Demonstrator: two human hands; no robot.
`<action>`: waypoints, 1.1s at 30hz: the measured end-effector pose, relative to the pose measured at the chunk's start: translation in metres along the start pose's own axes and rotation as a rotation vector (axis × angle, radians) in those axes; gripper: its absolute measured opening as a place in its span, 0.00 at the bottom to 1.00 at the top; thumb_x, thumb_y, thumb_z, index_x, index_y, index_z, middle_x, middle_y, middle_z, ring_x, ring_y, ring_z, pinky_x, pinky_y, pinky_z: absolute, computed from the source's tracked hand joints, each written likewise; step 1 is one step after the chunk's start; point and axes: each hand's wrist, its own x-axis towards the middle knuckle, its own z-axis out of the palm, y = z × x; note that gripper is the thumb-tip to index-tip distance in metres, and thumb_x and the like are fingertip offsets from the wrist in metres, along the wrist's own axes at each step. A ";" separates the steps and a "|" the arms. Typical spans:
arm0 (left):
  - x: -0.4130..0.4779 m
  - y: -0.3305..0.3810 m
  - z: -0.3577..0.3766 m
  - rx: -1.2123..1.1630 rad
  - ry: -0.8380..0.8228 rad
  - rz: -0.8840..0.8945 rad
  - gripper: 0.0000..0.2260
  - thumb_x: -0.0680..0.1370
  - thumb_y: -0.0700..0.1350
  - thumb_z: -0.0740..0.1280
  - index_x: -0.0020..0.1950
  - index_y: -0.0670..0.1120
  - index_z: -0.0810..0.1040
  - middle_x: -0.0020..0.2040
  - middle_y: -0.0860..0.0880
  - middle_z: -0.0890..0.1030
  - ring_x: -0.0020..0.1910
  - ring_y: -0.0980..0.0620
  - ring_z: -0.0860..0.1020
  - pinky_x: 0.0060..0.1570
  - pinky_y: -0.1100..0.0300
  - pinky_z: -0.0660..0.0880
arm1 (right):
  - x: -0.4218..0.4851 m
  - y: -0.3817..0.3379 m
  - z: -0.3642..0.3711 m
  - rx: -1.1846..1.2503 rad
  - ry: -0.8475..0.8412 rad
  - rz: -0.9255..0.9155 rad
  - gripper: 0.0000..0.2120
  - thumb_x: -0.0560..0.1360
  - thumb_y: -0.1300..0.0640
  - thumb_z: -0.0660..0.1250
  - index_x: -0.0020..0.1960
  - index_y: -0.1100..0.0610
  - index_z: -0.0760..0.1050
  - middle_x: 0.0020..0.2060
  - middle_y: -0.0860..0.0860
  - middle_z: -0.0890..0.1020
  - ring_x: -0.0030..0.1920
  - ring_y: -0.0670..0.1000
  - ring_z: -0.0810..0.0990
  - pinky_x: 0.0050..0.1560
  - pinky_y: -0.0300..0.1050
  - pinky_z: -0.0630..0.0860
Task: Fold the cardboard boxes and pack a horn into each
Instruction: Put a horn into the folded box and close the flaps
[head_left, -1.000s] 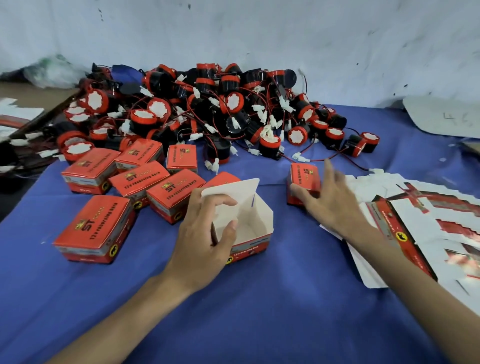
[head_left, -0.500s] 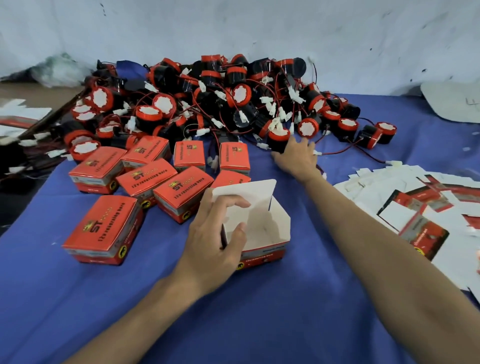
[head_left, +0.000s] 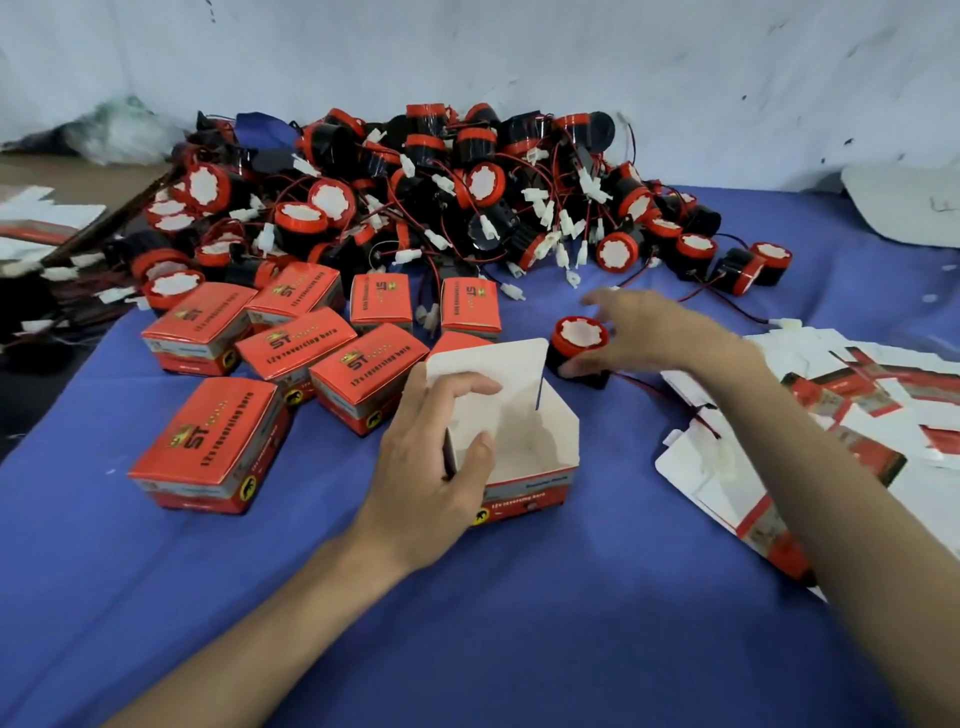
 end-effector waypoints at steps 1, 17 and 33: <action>0.000 0.000 0.000 0.003 -0.002 -0.005 0.14 0.72 0.50 0.58 0.56 0.62 0.66 0.58 0.51 0.73 0.58 0.69 0.67 0.56 0.77 0.61 | -0.001 -0.006 0.009 0.042 0.023 -0.043 0.33 0.66 0.39 0.73 0.65 0.52 0.68 0.59 0.53 0.76 0.60 0.58 0.73 0.56 0.51 0.73; 0.003 0.004 -0.002 -0.398 -0.150 -0.059 0.27 0.75 0.45 0.63 0.70 0.63 0.59 0.70 0.45 0.66 0.71 0.45 0.65 0.69 0.46 0.65 | -0.106 -0.069 0.006 0.177 0.244 -0.771 0.33 0.76 0.44 0.63 0.75 0.52 0.55 0.69 0.52 0.69 0.63 0.52 0.72 0.55 0.56 0.76; -0.004 0.015 0.007 -0.227 -0.039 -0.108 0.16 0.76 0.45 0.64 0.60 0.56 0.65 0.61 0.52 0.65 0.61 0.62 0.67 0.57 0.73 0.65 | -0.102 -0.046 0.010 -0.099 0.087 -0.577 0.29 0.78 0.62 0.59 0.71 0.36 0.62 0.43 0.49 0.79 0.38 0.54 0.68 0.41 0.52 0.73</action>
